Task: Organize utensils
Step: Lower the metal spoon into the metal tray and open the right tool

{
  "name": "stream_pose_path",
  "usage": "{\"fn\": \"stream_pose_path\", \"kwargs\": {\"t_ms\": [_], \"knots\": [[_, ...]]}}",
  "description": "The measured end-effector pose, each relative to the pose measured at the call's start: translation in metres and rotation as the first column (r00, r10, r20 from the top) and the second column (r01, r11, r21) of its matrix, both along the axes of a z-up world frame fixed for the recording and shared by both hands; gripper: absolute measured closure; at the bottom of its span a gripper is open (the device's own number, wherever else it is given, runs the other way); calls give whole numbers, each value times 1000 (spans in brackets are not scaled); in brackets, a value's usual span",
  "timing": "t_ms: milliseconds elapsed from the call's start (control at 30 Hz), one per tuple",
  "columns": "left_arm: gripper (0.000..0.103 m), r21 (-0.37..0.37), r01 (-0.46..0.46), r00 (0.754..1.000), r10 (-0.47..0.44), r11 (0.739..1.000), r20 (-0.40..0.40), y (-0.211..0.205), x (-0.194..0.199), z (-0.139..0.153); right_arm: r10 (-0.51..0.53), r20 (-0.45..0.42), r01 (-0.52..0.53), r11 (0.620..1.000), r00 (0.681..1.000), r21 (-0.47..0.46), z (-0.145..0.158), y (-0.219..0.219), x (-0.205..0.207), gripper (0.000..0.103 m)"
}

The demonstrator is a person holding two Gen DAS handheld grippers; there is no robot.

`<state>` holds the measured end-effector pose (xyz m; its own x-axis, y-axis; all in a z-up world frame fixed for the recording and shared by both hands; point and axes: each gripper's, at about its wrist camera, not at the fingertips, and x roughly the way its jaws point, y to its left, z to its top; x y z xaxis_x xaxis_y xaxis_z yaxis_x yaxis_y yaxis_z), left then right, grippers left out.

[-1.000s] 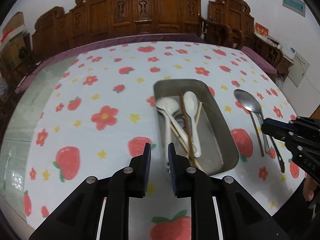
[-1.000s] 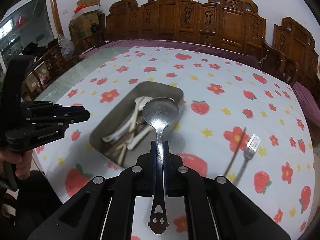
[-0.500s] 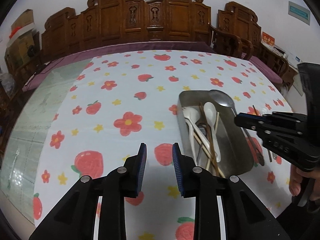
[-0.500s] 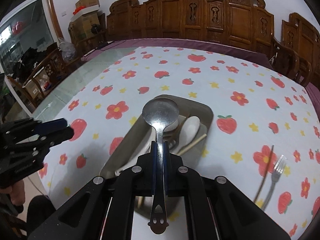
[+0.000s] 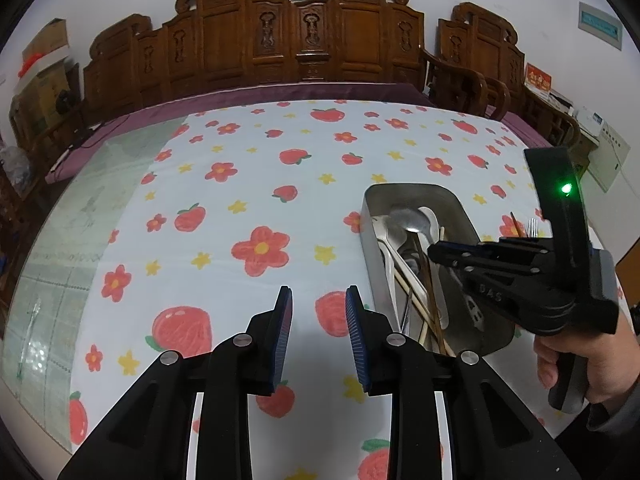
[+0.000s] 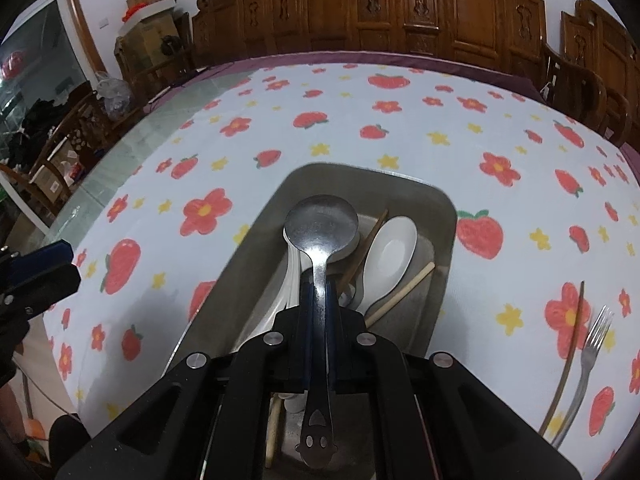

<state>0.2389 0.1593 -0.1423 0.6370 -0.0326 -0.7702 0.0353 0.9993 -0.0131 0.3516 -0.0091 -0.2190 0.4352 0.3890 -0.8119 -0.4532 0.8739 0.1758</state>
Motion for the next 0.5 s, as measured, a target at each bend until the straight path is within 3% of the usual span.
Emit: {"fn": "stream_pose_path", "kwargs": {"t_ms": [233, 500], "knots": [[77, 3, 4, 1000, -4, 1000, -4, -5, -1, -1, 18, -10, -18, 1000, 1000, -4, -6, 2, -5, 94], [77, 8, 22, 1000, -22, 1000, 2, -20, -5, 2, 44, 39, -45, 999, 998, 10, 12, -15, -18, 93]]}}
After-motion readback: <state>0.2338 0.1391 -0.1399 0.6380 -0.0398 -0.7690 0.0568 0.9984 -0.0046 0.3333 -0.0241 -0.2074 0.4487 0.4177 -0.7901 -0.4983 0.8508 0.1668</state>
